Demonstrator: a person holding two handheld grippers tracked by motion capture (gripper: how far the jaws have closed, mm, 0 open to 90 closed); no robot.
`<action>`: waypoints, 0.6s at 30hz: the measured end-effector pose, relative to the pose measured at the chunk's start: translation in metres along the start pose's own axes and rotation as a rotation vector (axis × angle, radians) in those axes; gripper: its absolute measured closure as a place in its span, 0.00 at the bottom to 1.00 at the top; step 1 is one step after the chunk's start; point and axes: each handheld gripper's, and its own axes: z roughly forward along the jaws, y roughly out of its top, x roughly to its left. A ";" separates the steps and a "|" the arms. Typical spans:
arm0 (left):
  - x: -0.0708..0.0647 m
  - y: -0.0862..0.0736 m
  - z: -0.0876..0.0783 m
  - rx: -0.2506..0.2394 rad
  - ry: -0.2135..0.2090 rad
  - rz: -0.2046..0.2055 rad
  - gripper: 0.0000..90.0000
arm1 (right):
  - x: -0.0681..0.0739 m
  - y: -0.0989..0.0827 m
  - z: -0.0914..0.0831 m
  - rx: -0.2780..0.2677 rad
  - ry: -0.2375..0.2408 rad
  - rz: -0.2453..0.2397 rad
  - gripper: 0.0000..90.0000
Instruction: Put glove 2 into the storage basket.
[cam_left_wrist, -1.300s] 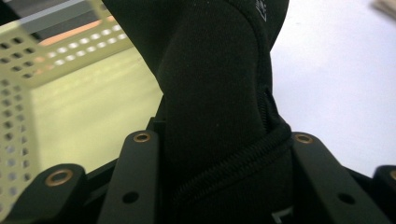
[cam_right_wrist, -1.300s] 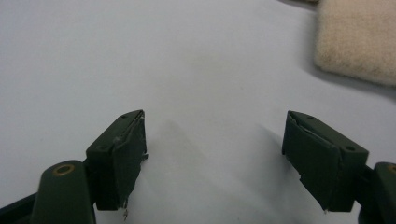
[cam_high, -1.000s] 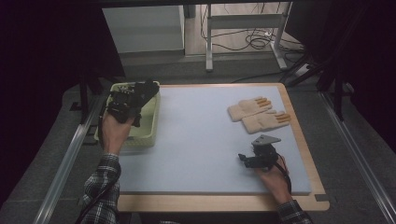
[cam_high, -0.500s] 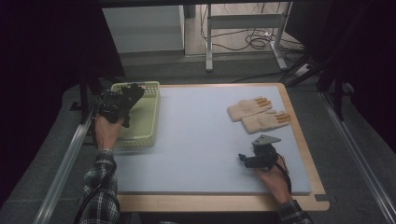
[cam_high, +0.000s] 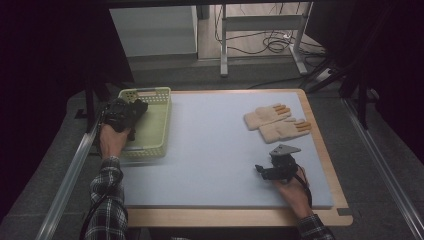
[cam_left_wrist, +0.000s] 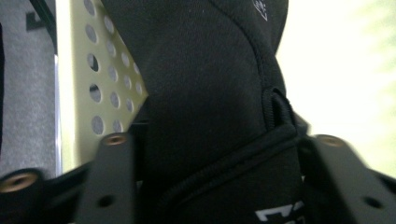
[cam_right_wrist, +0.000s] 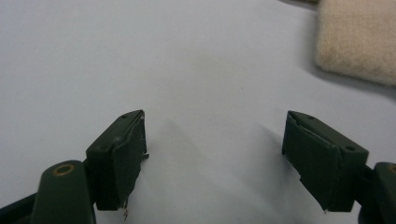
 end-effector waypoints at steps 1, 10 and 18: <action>0.000 0.001 0.000 0.005 0.004 -0.001 0.40 | 0.000 0.000 0.000 0.000 0.001 0.001 0.24; 0.000 0.000 -0.008 -0.025 -0.029 -0.011 0.13 | 0.000 0.000 0.000 0.000 0.000 0.000 0.24; 0.004 -0.008 -0.025 -0.141 -0.145 -0.037 0.09 | 0.000 0.000 0.000 0.000 0.000 0.000 0.24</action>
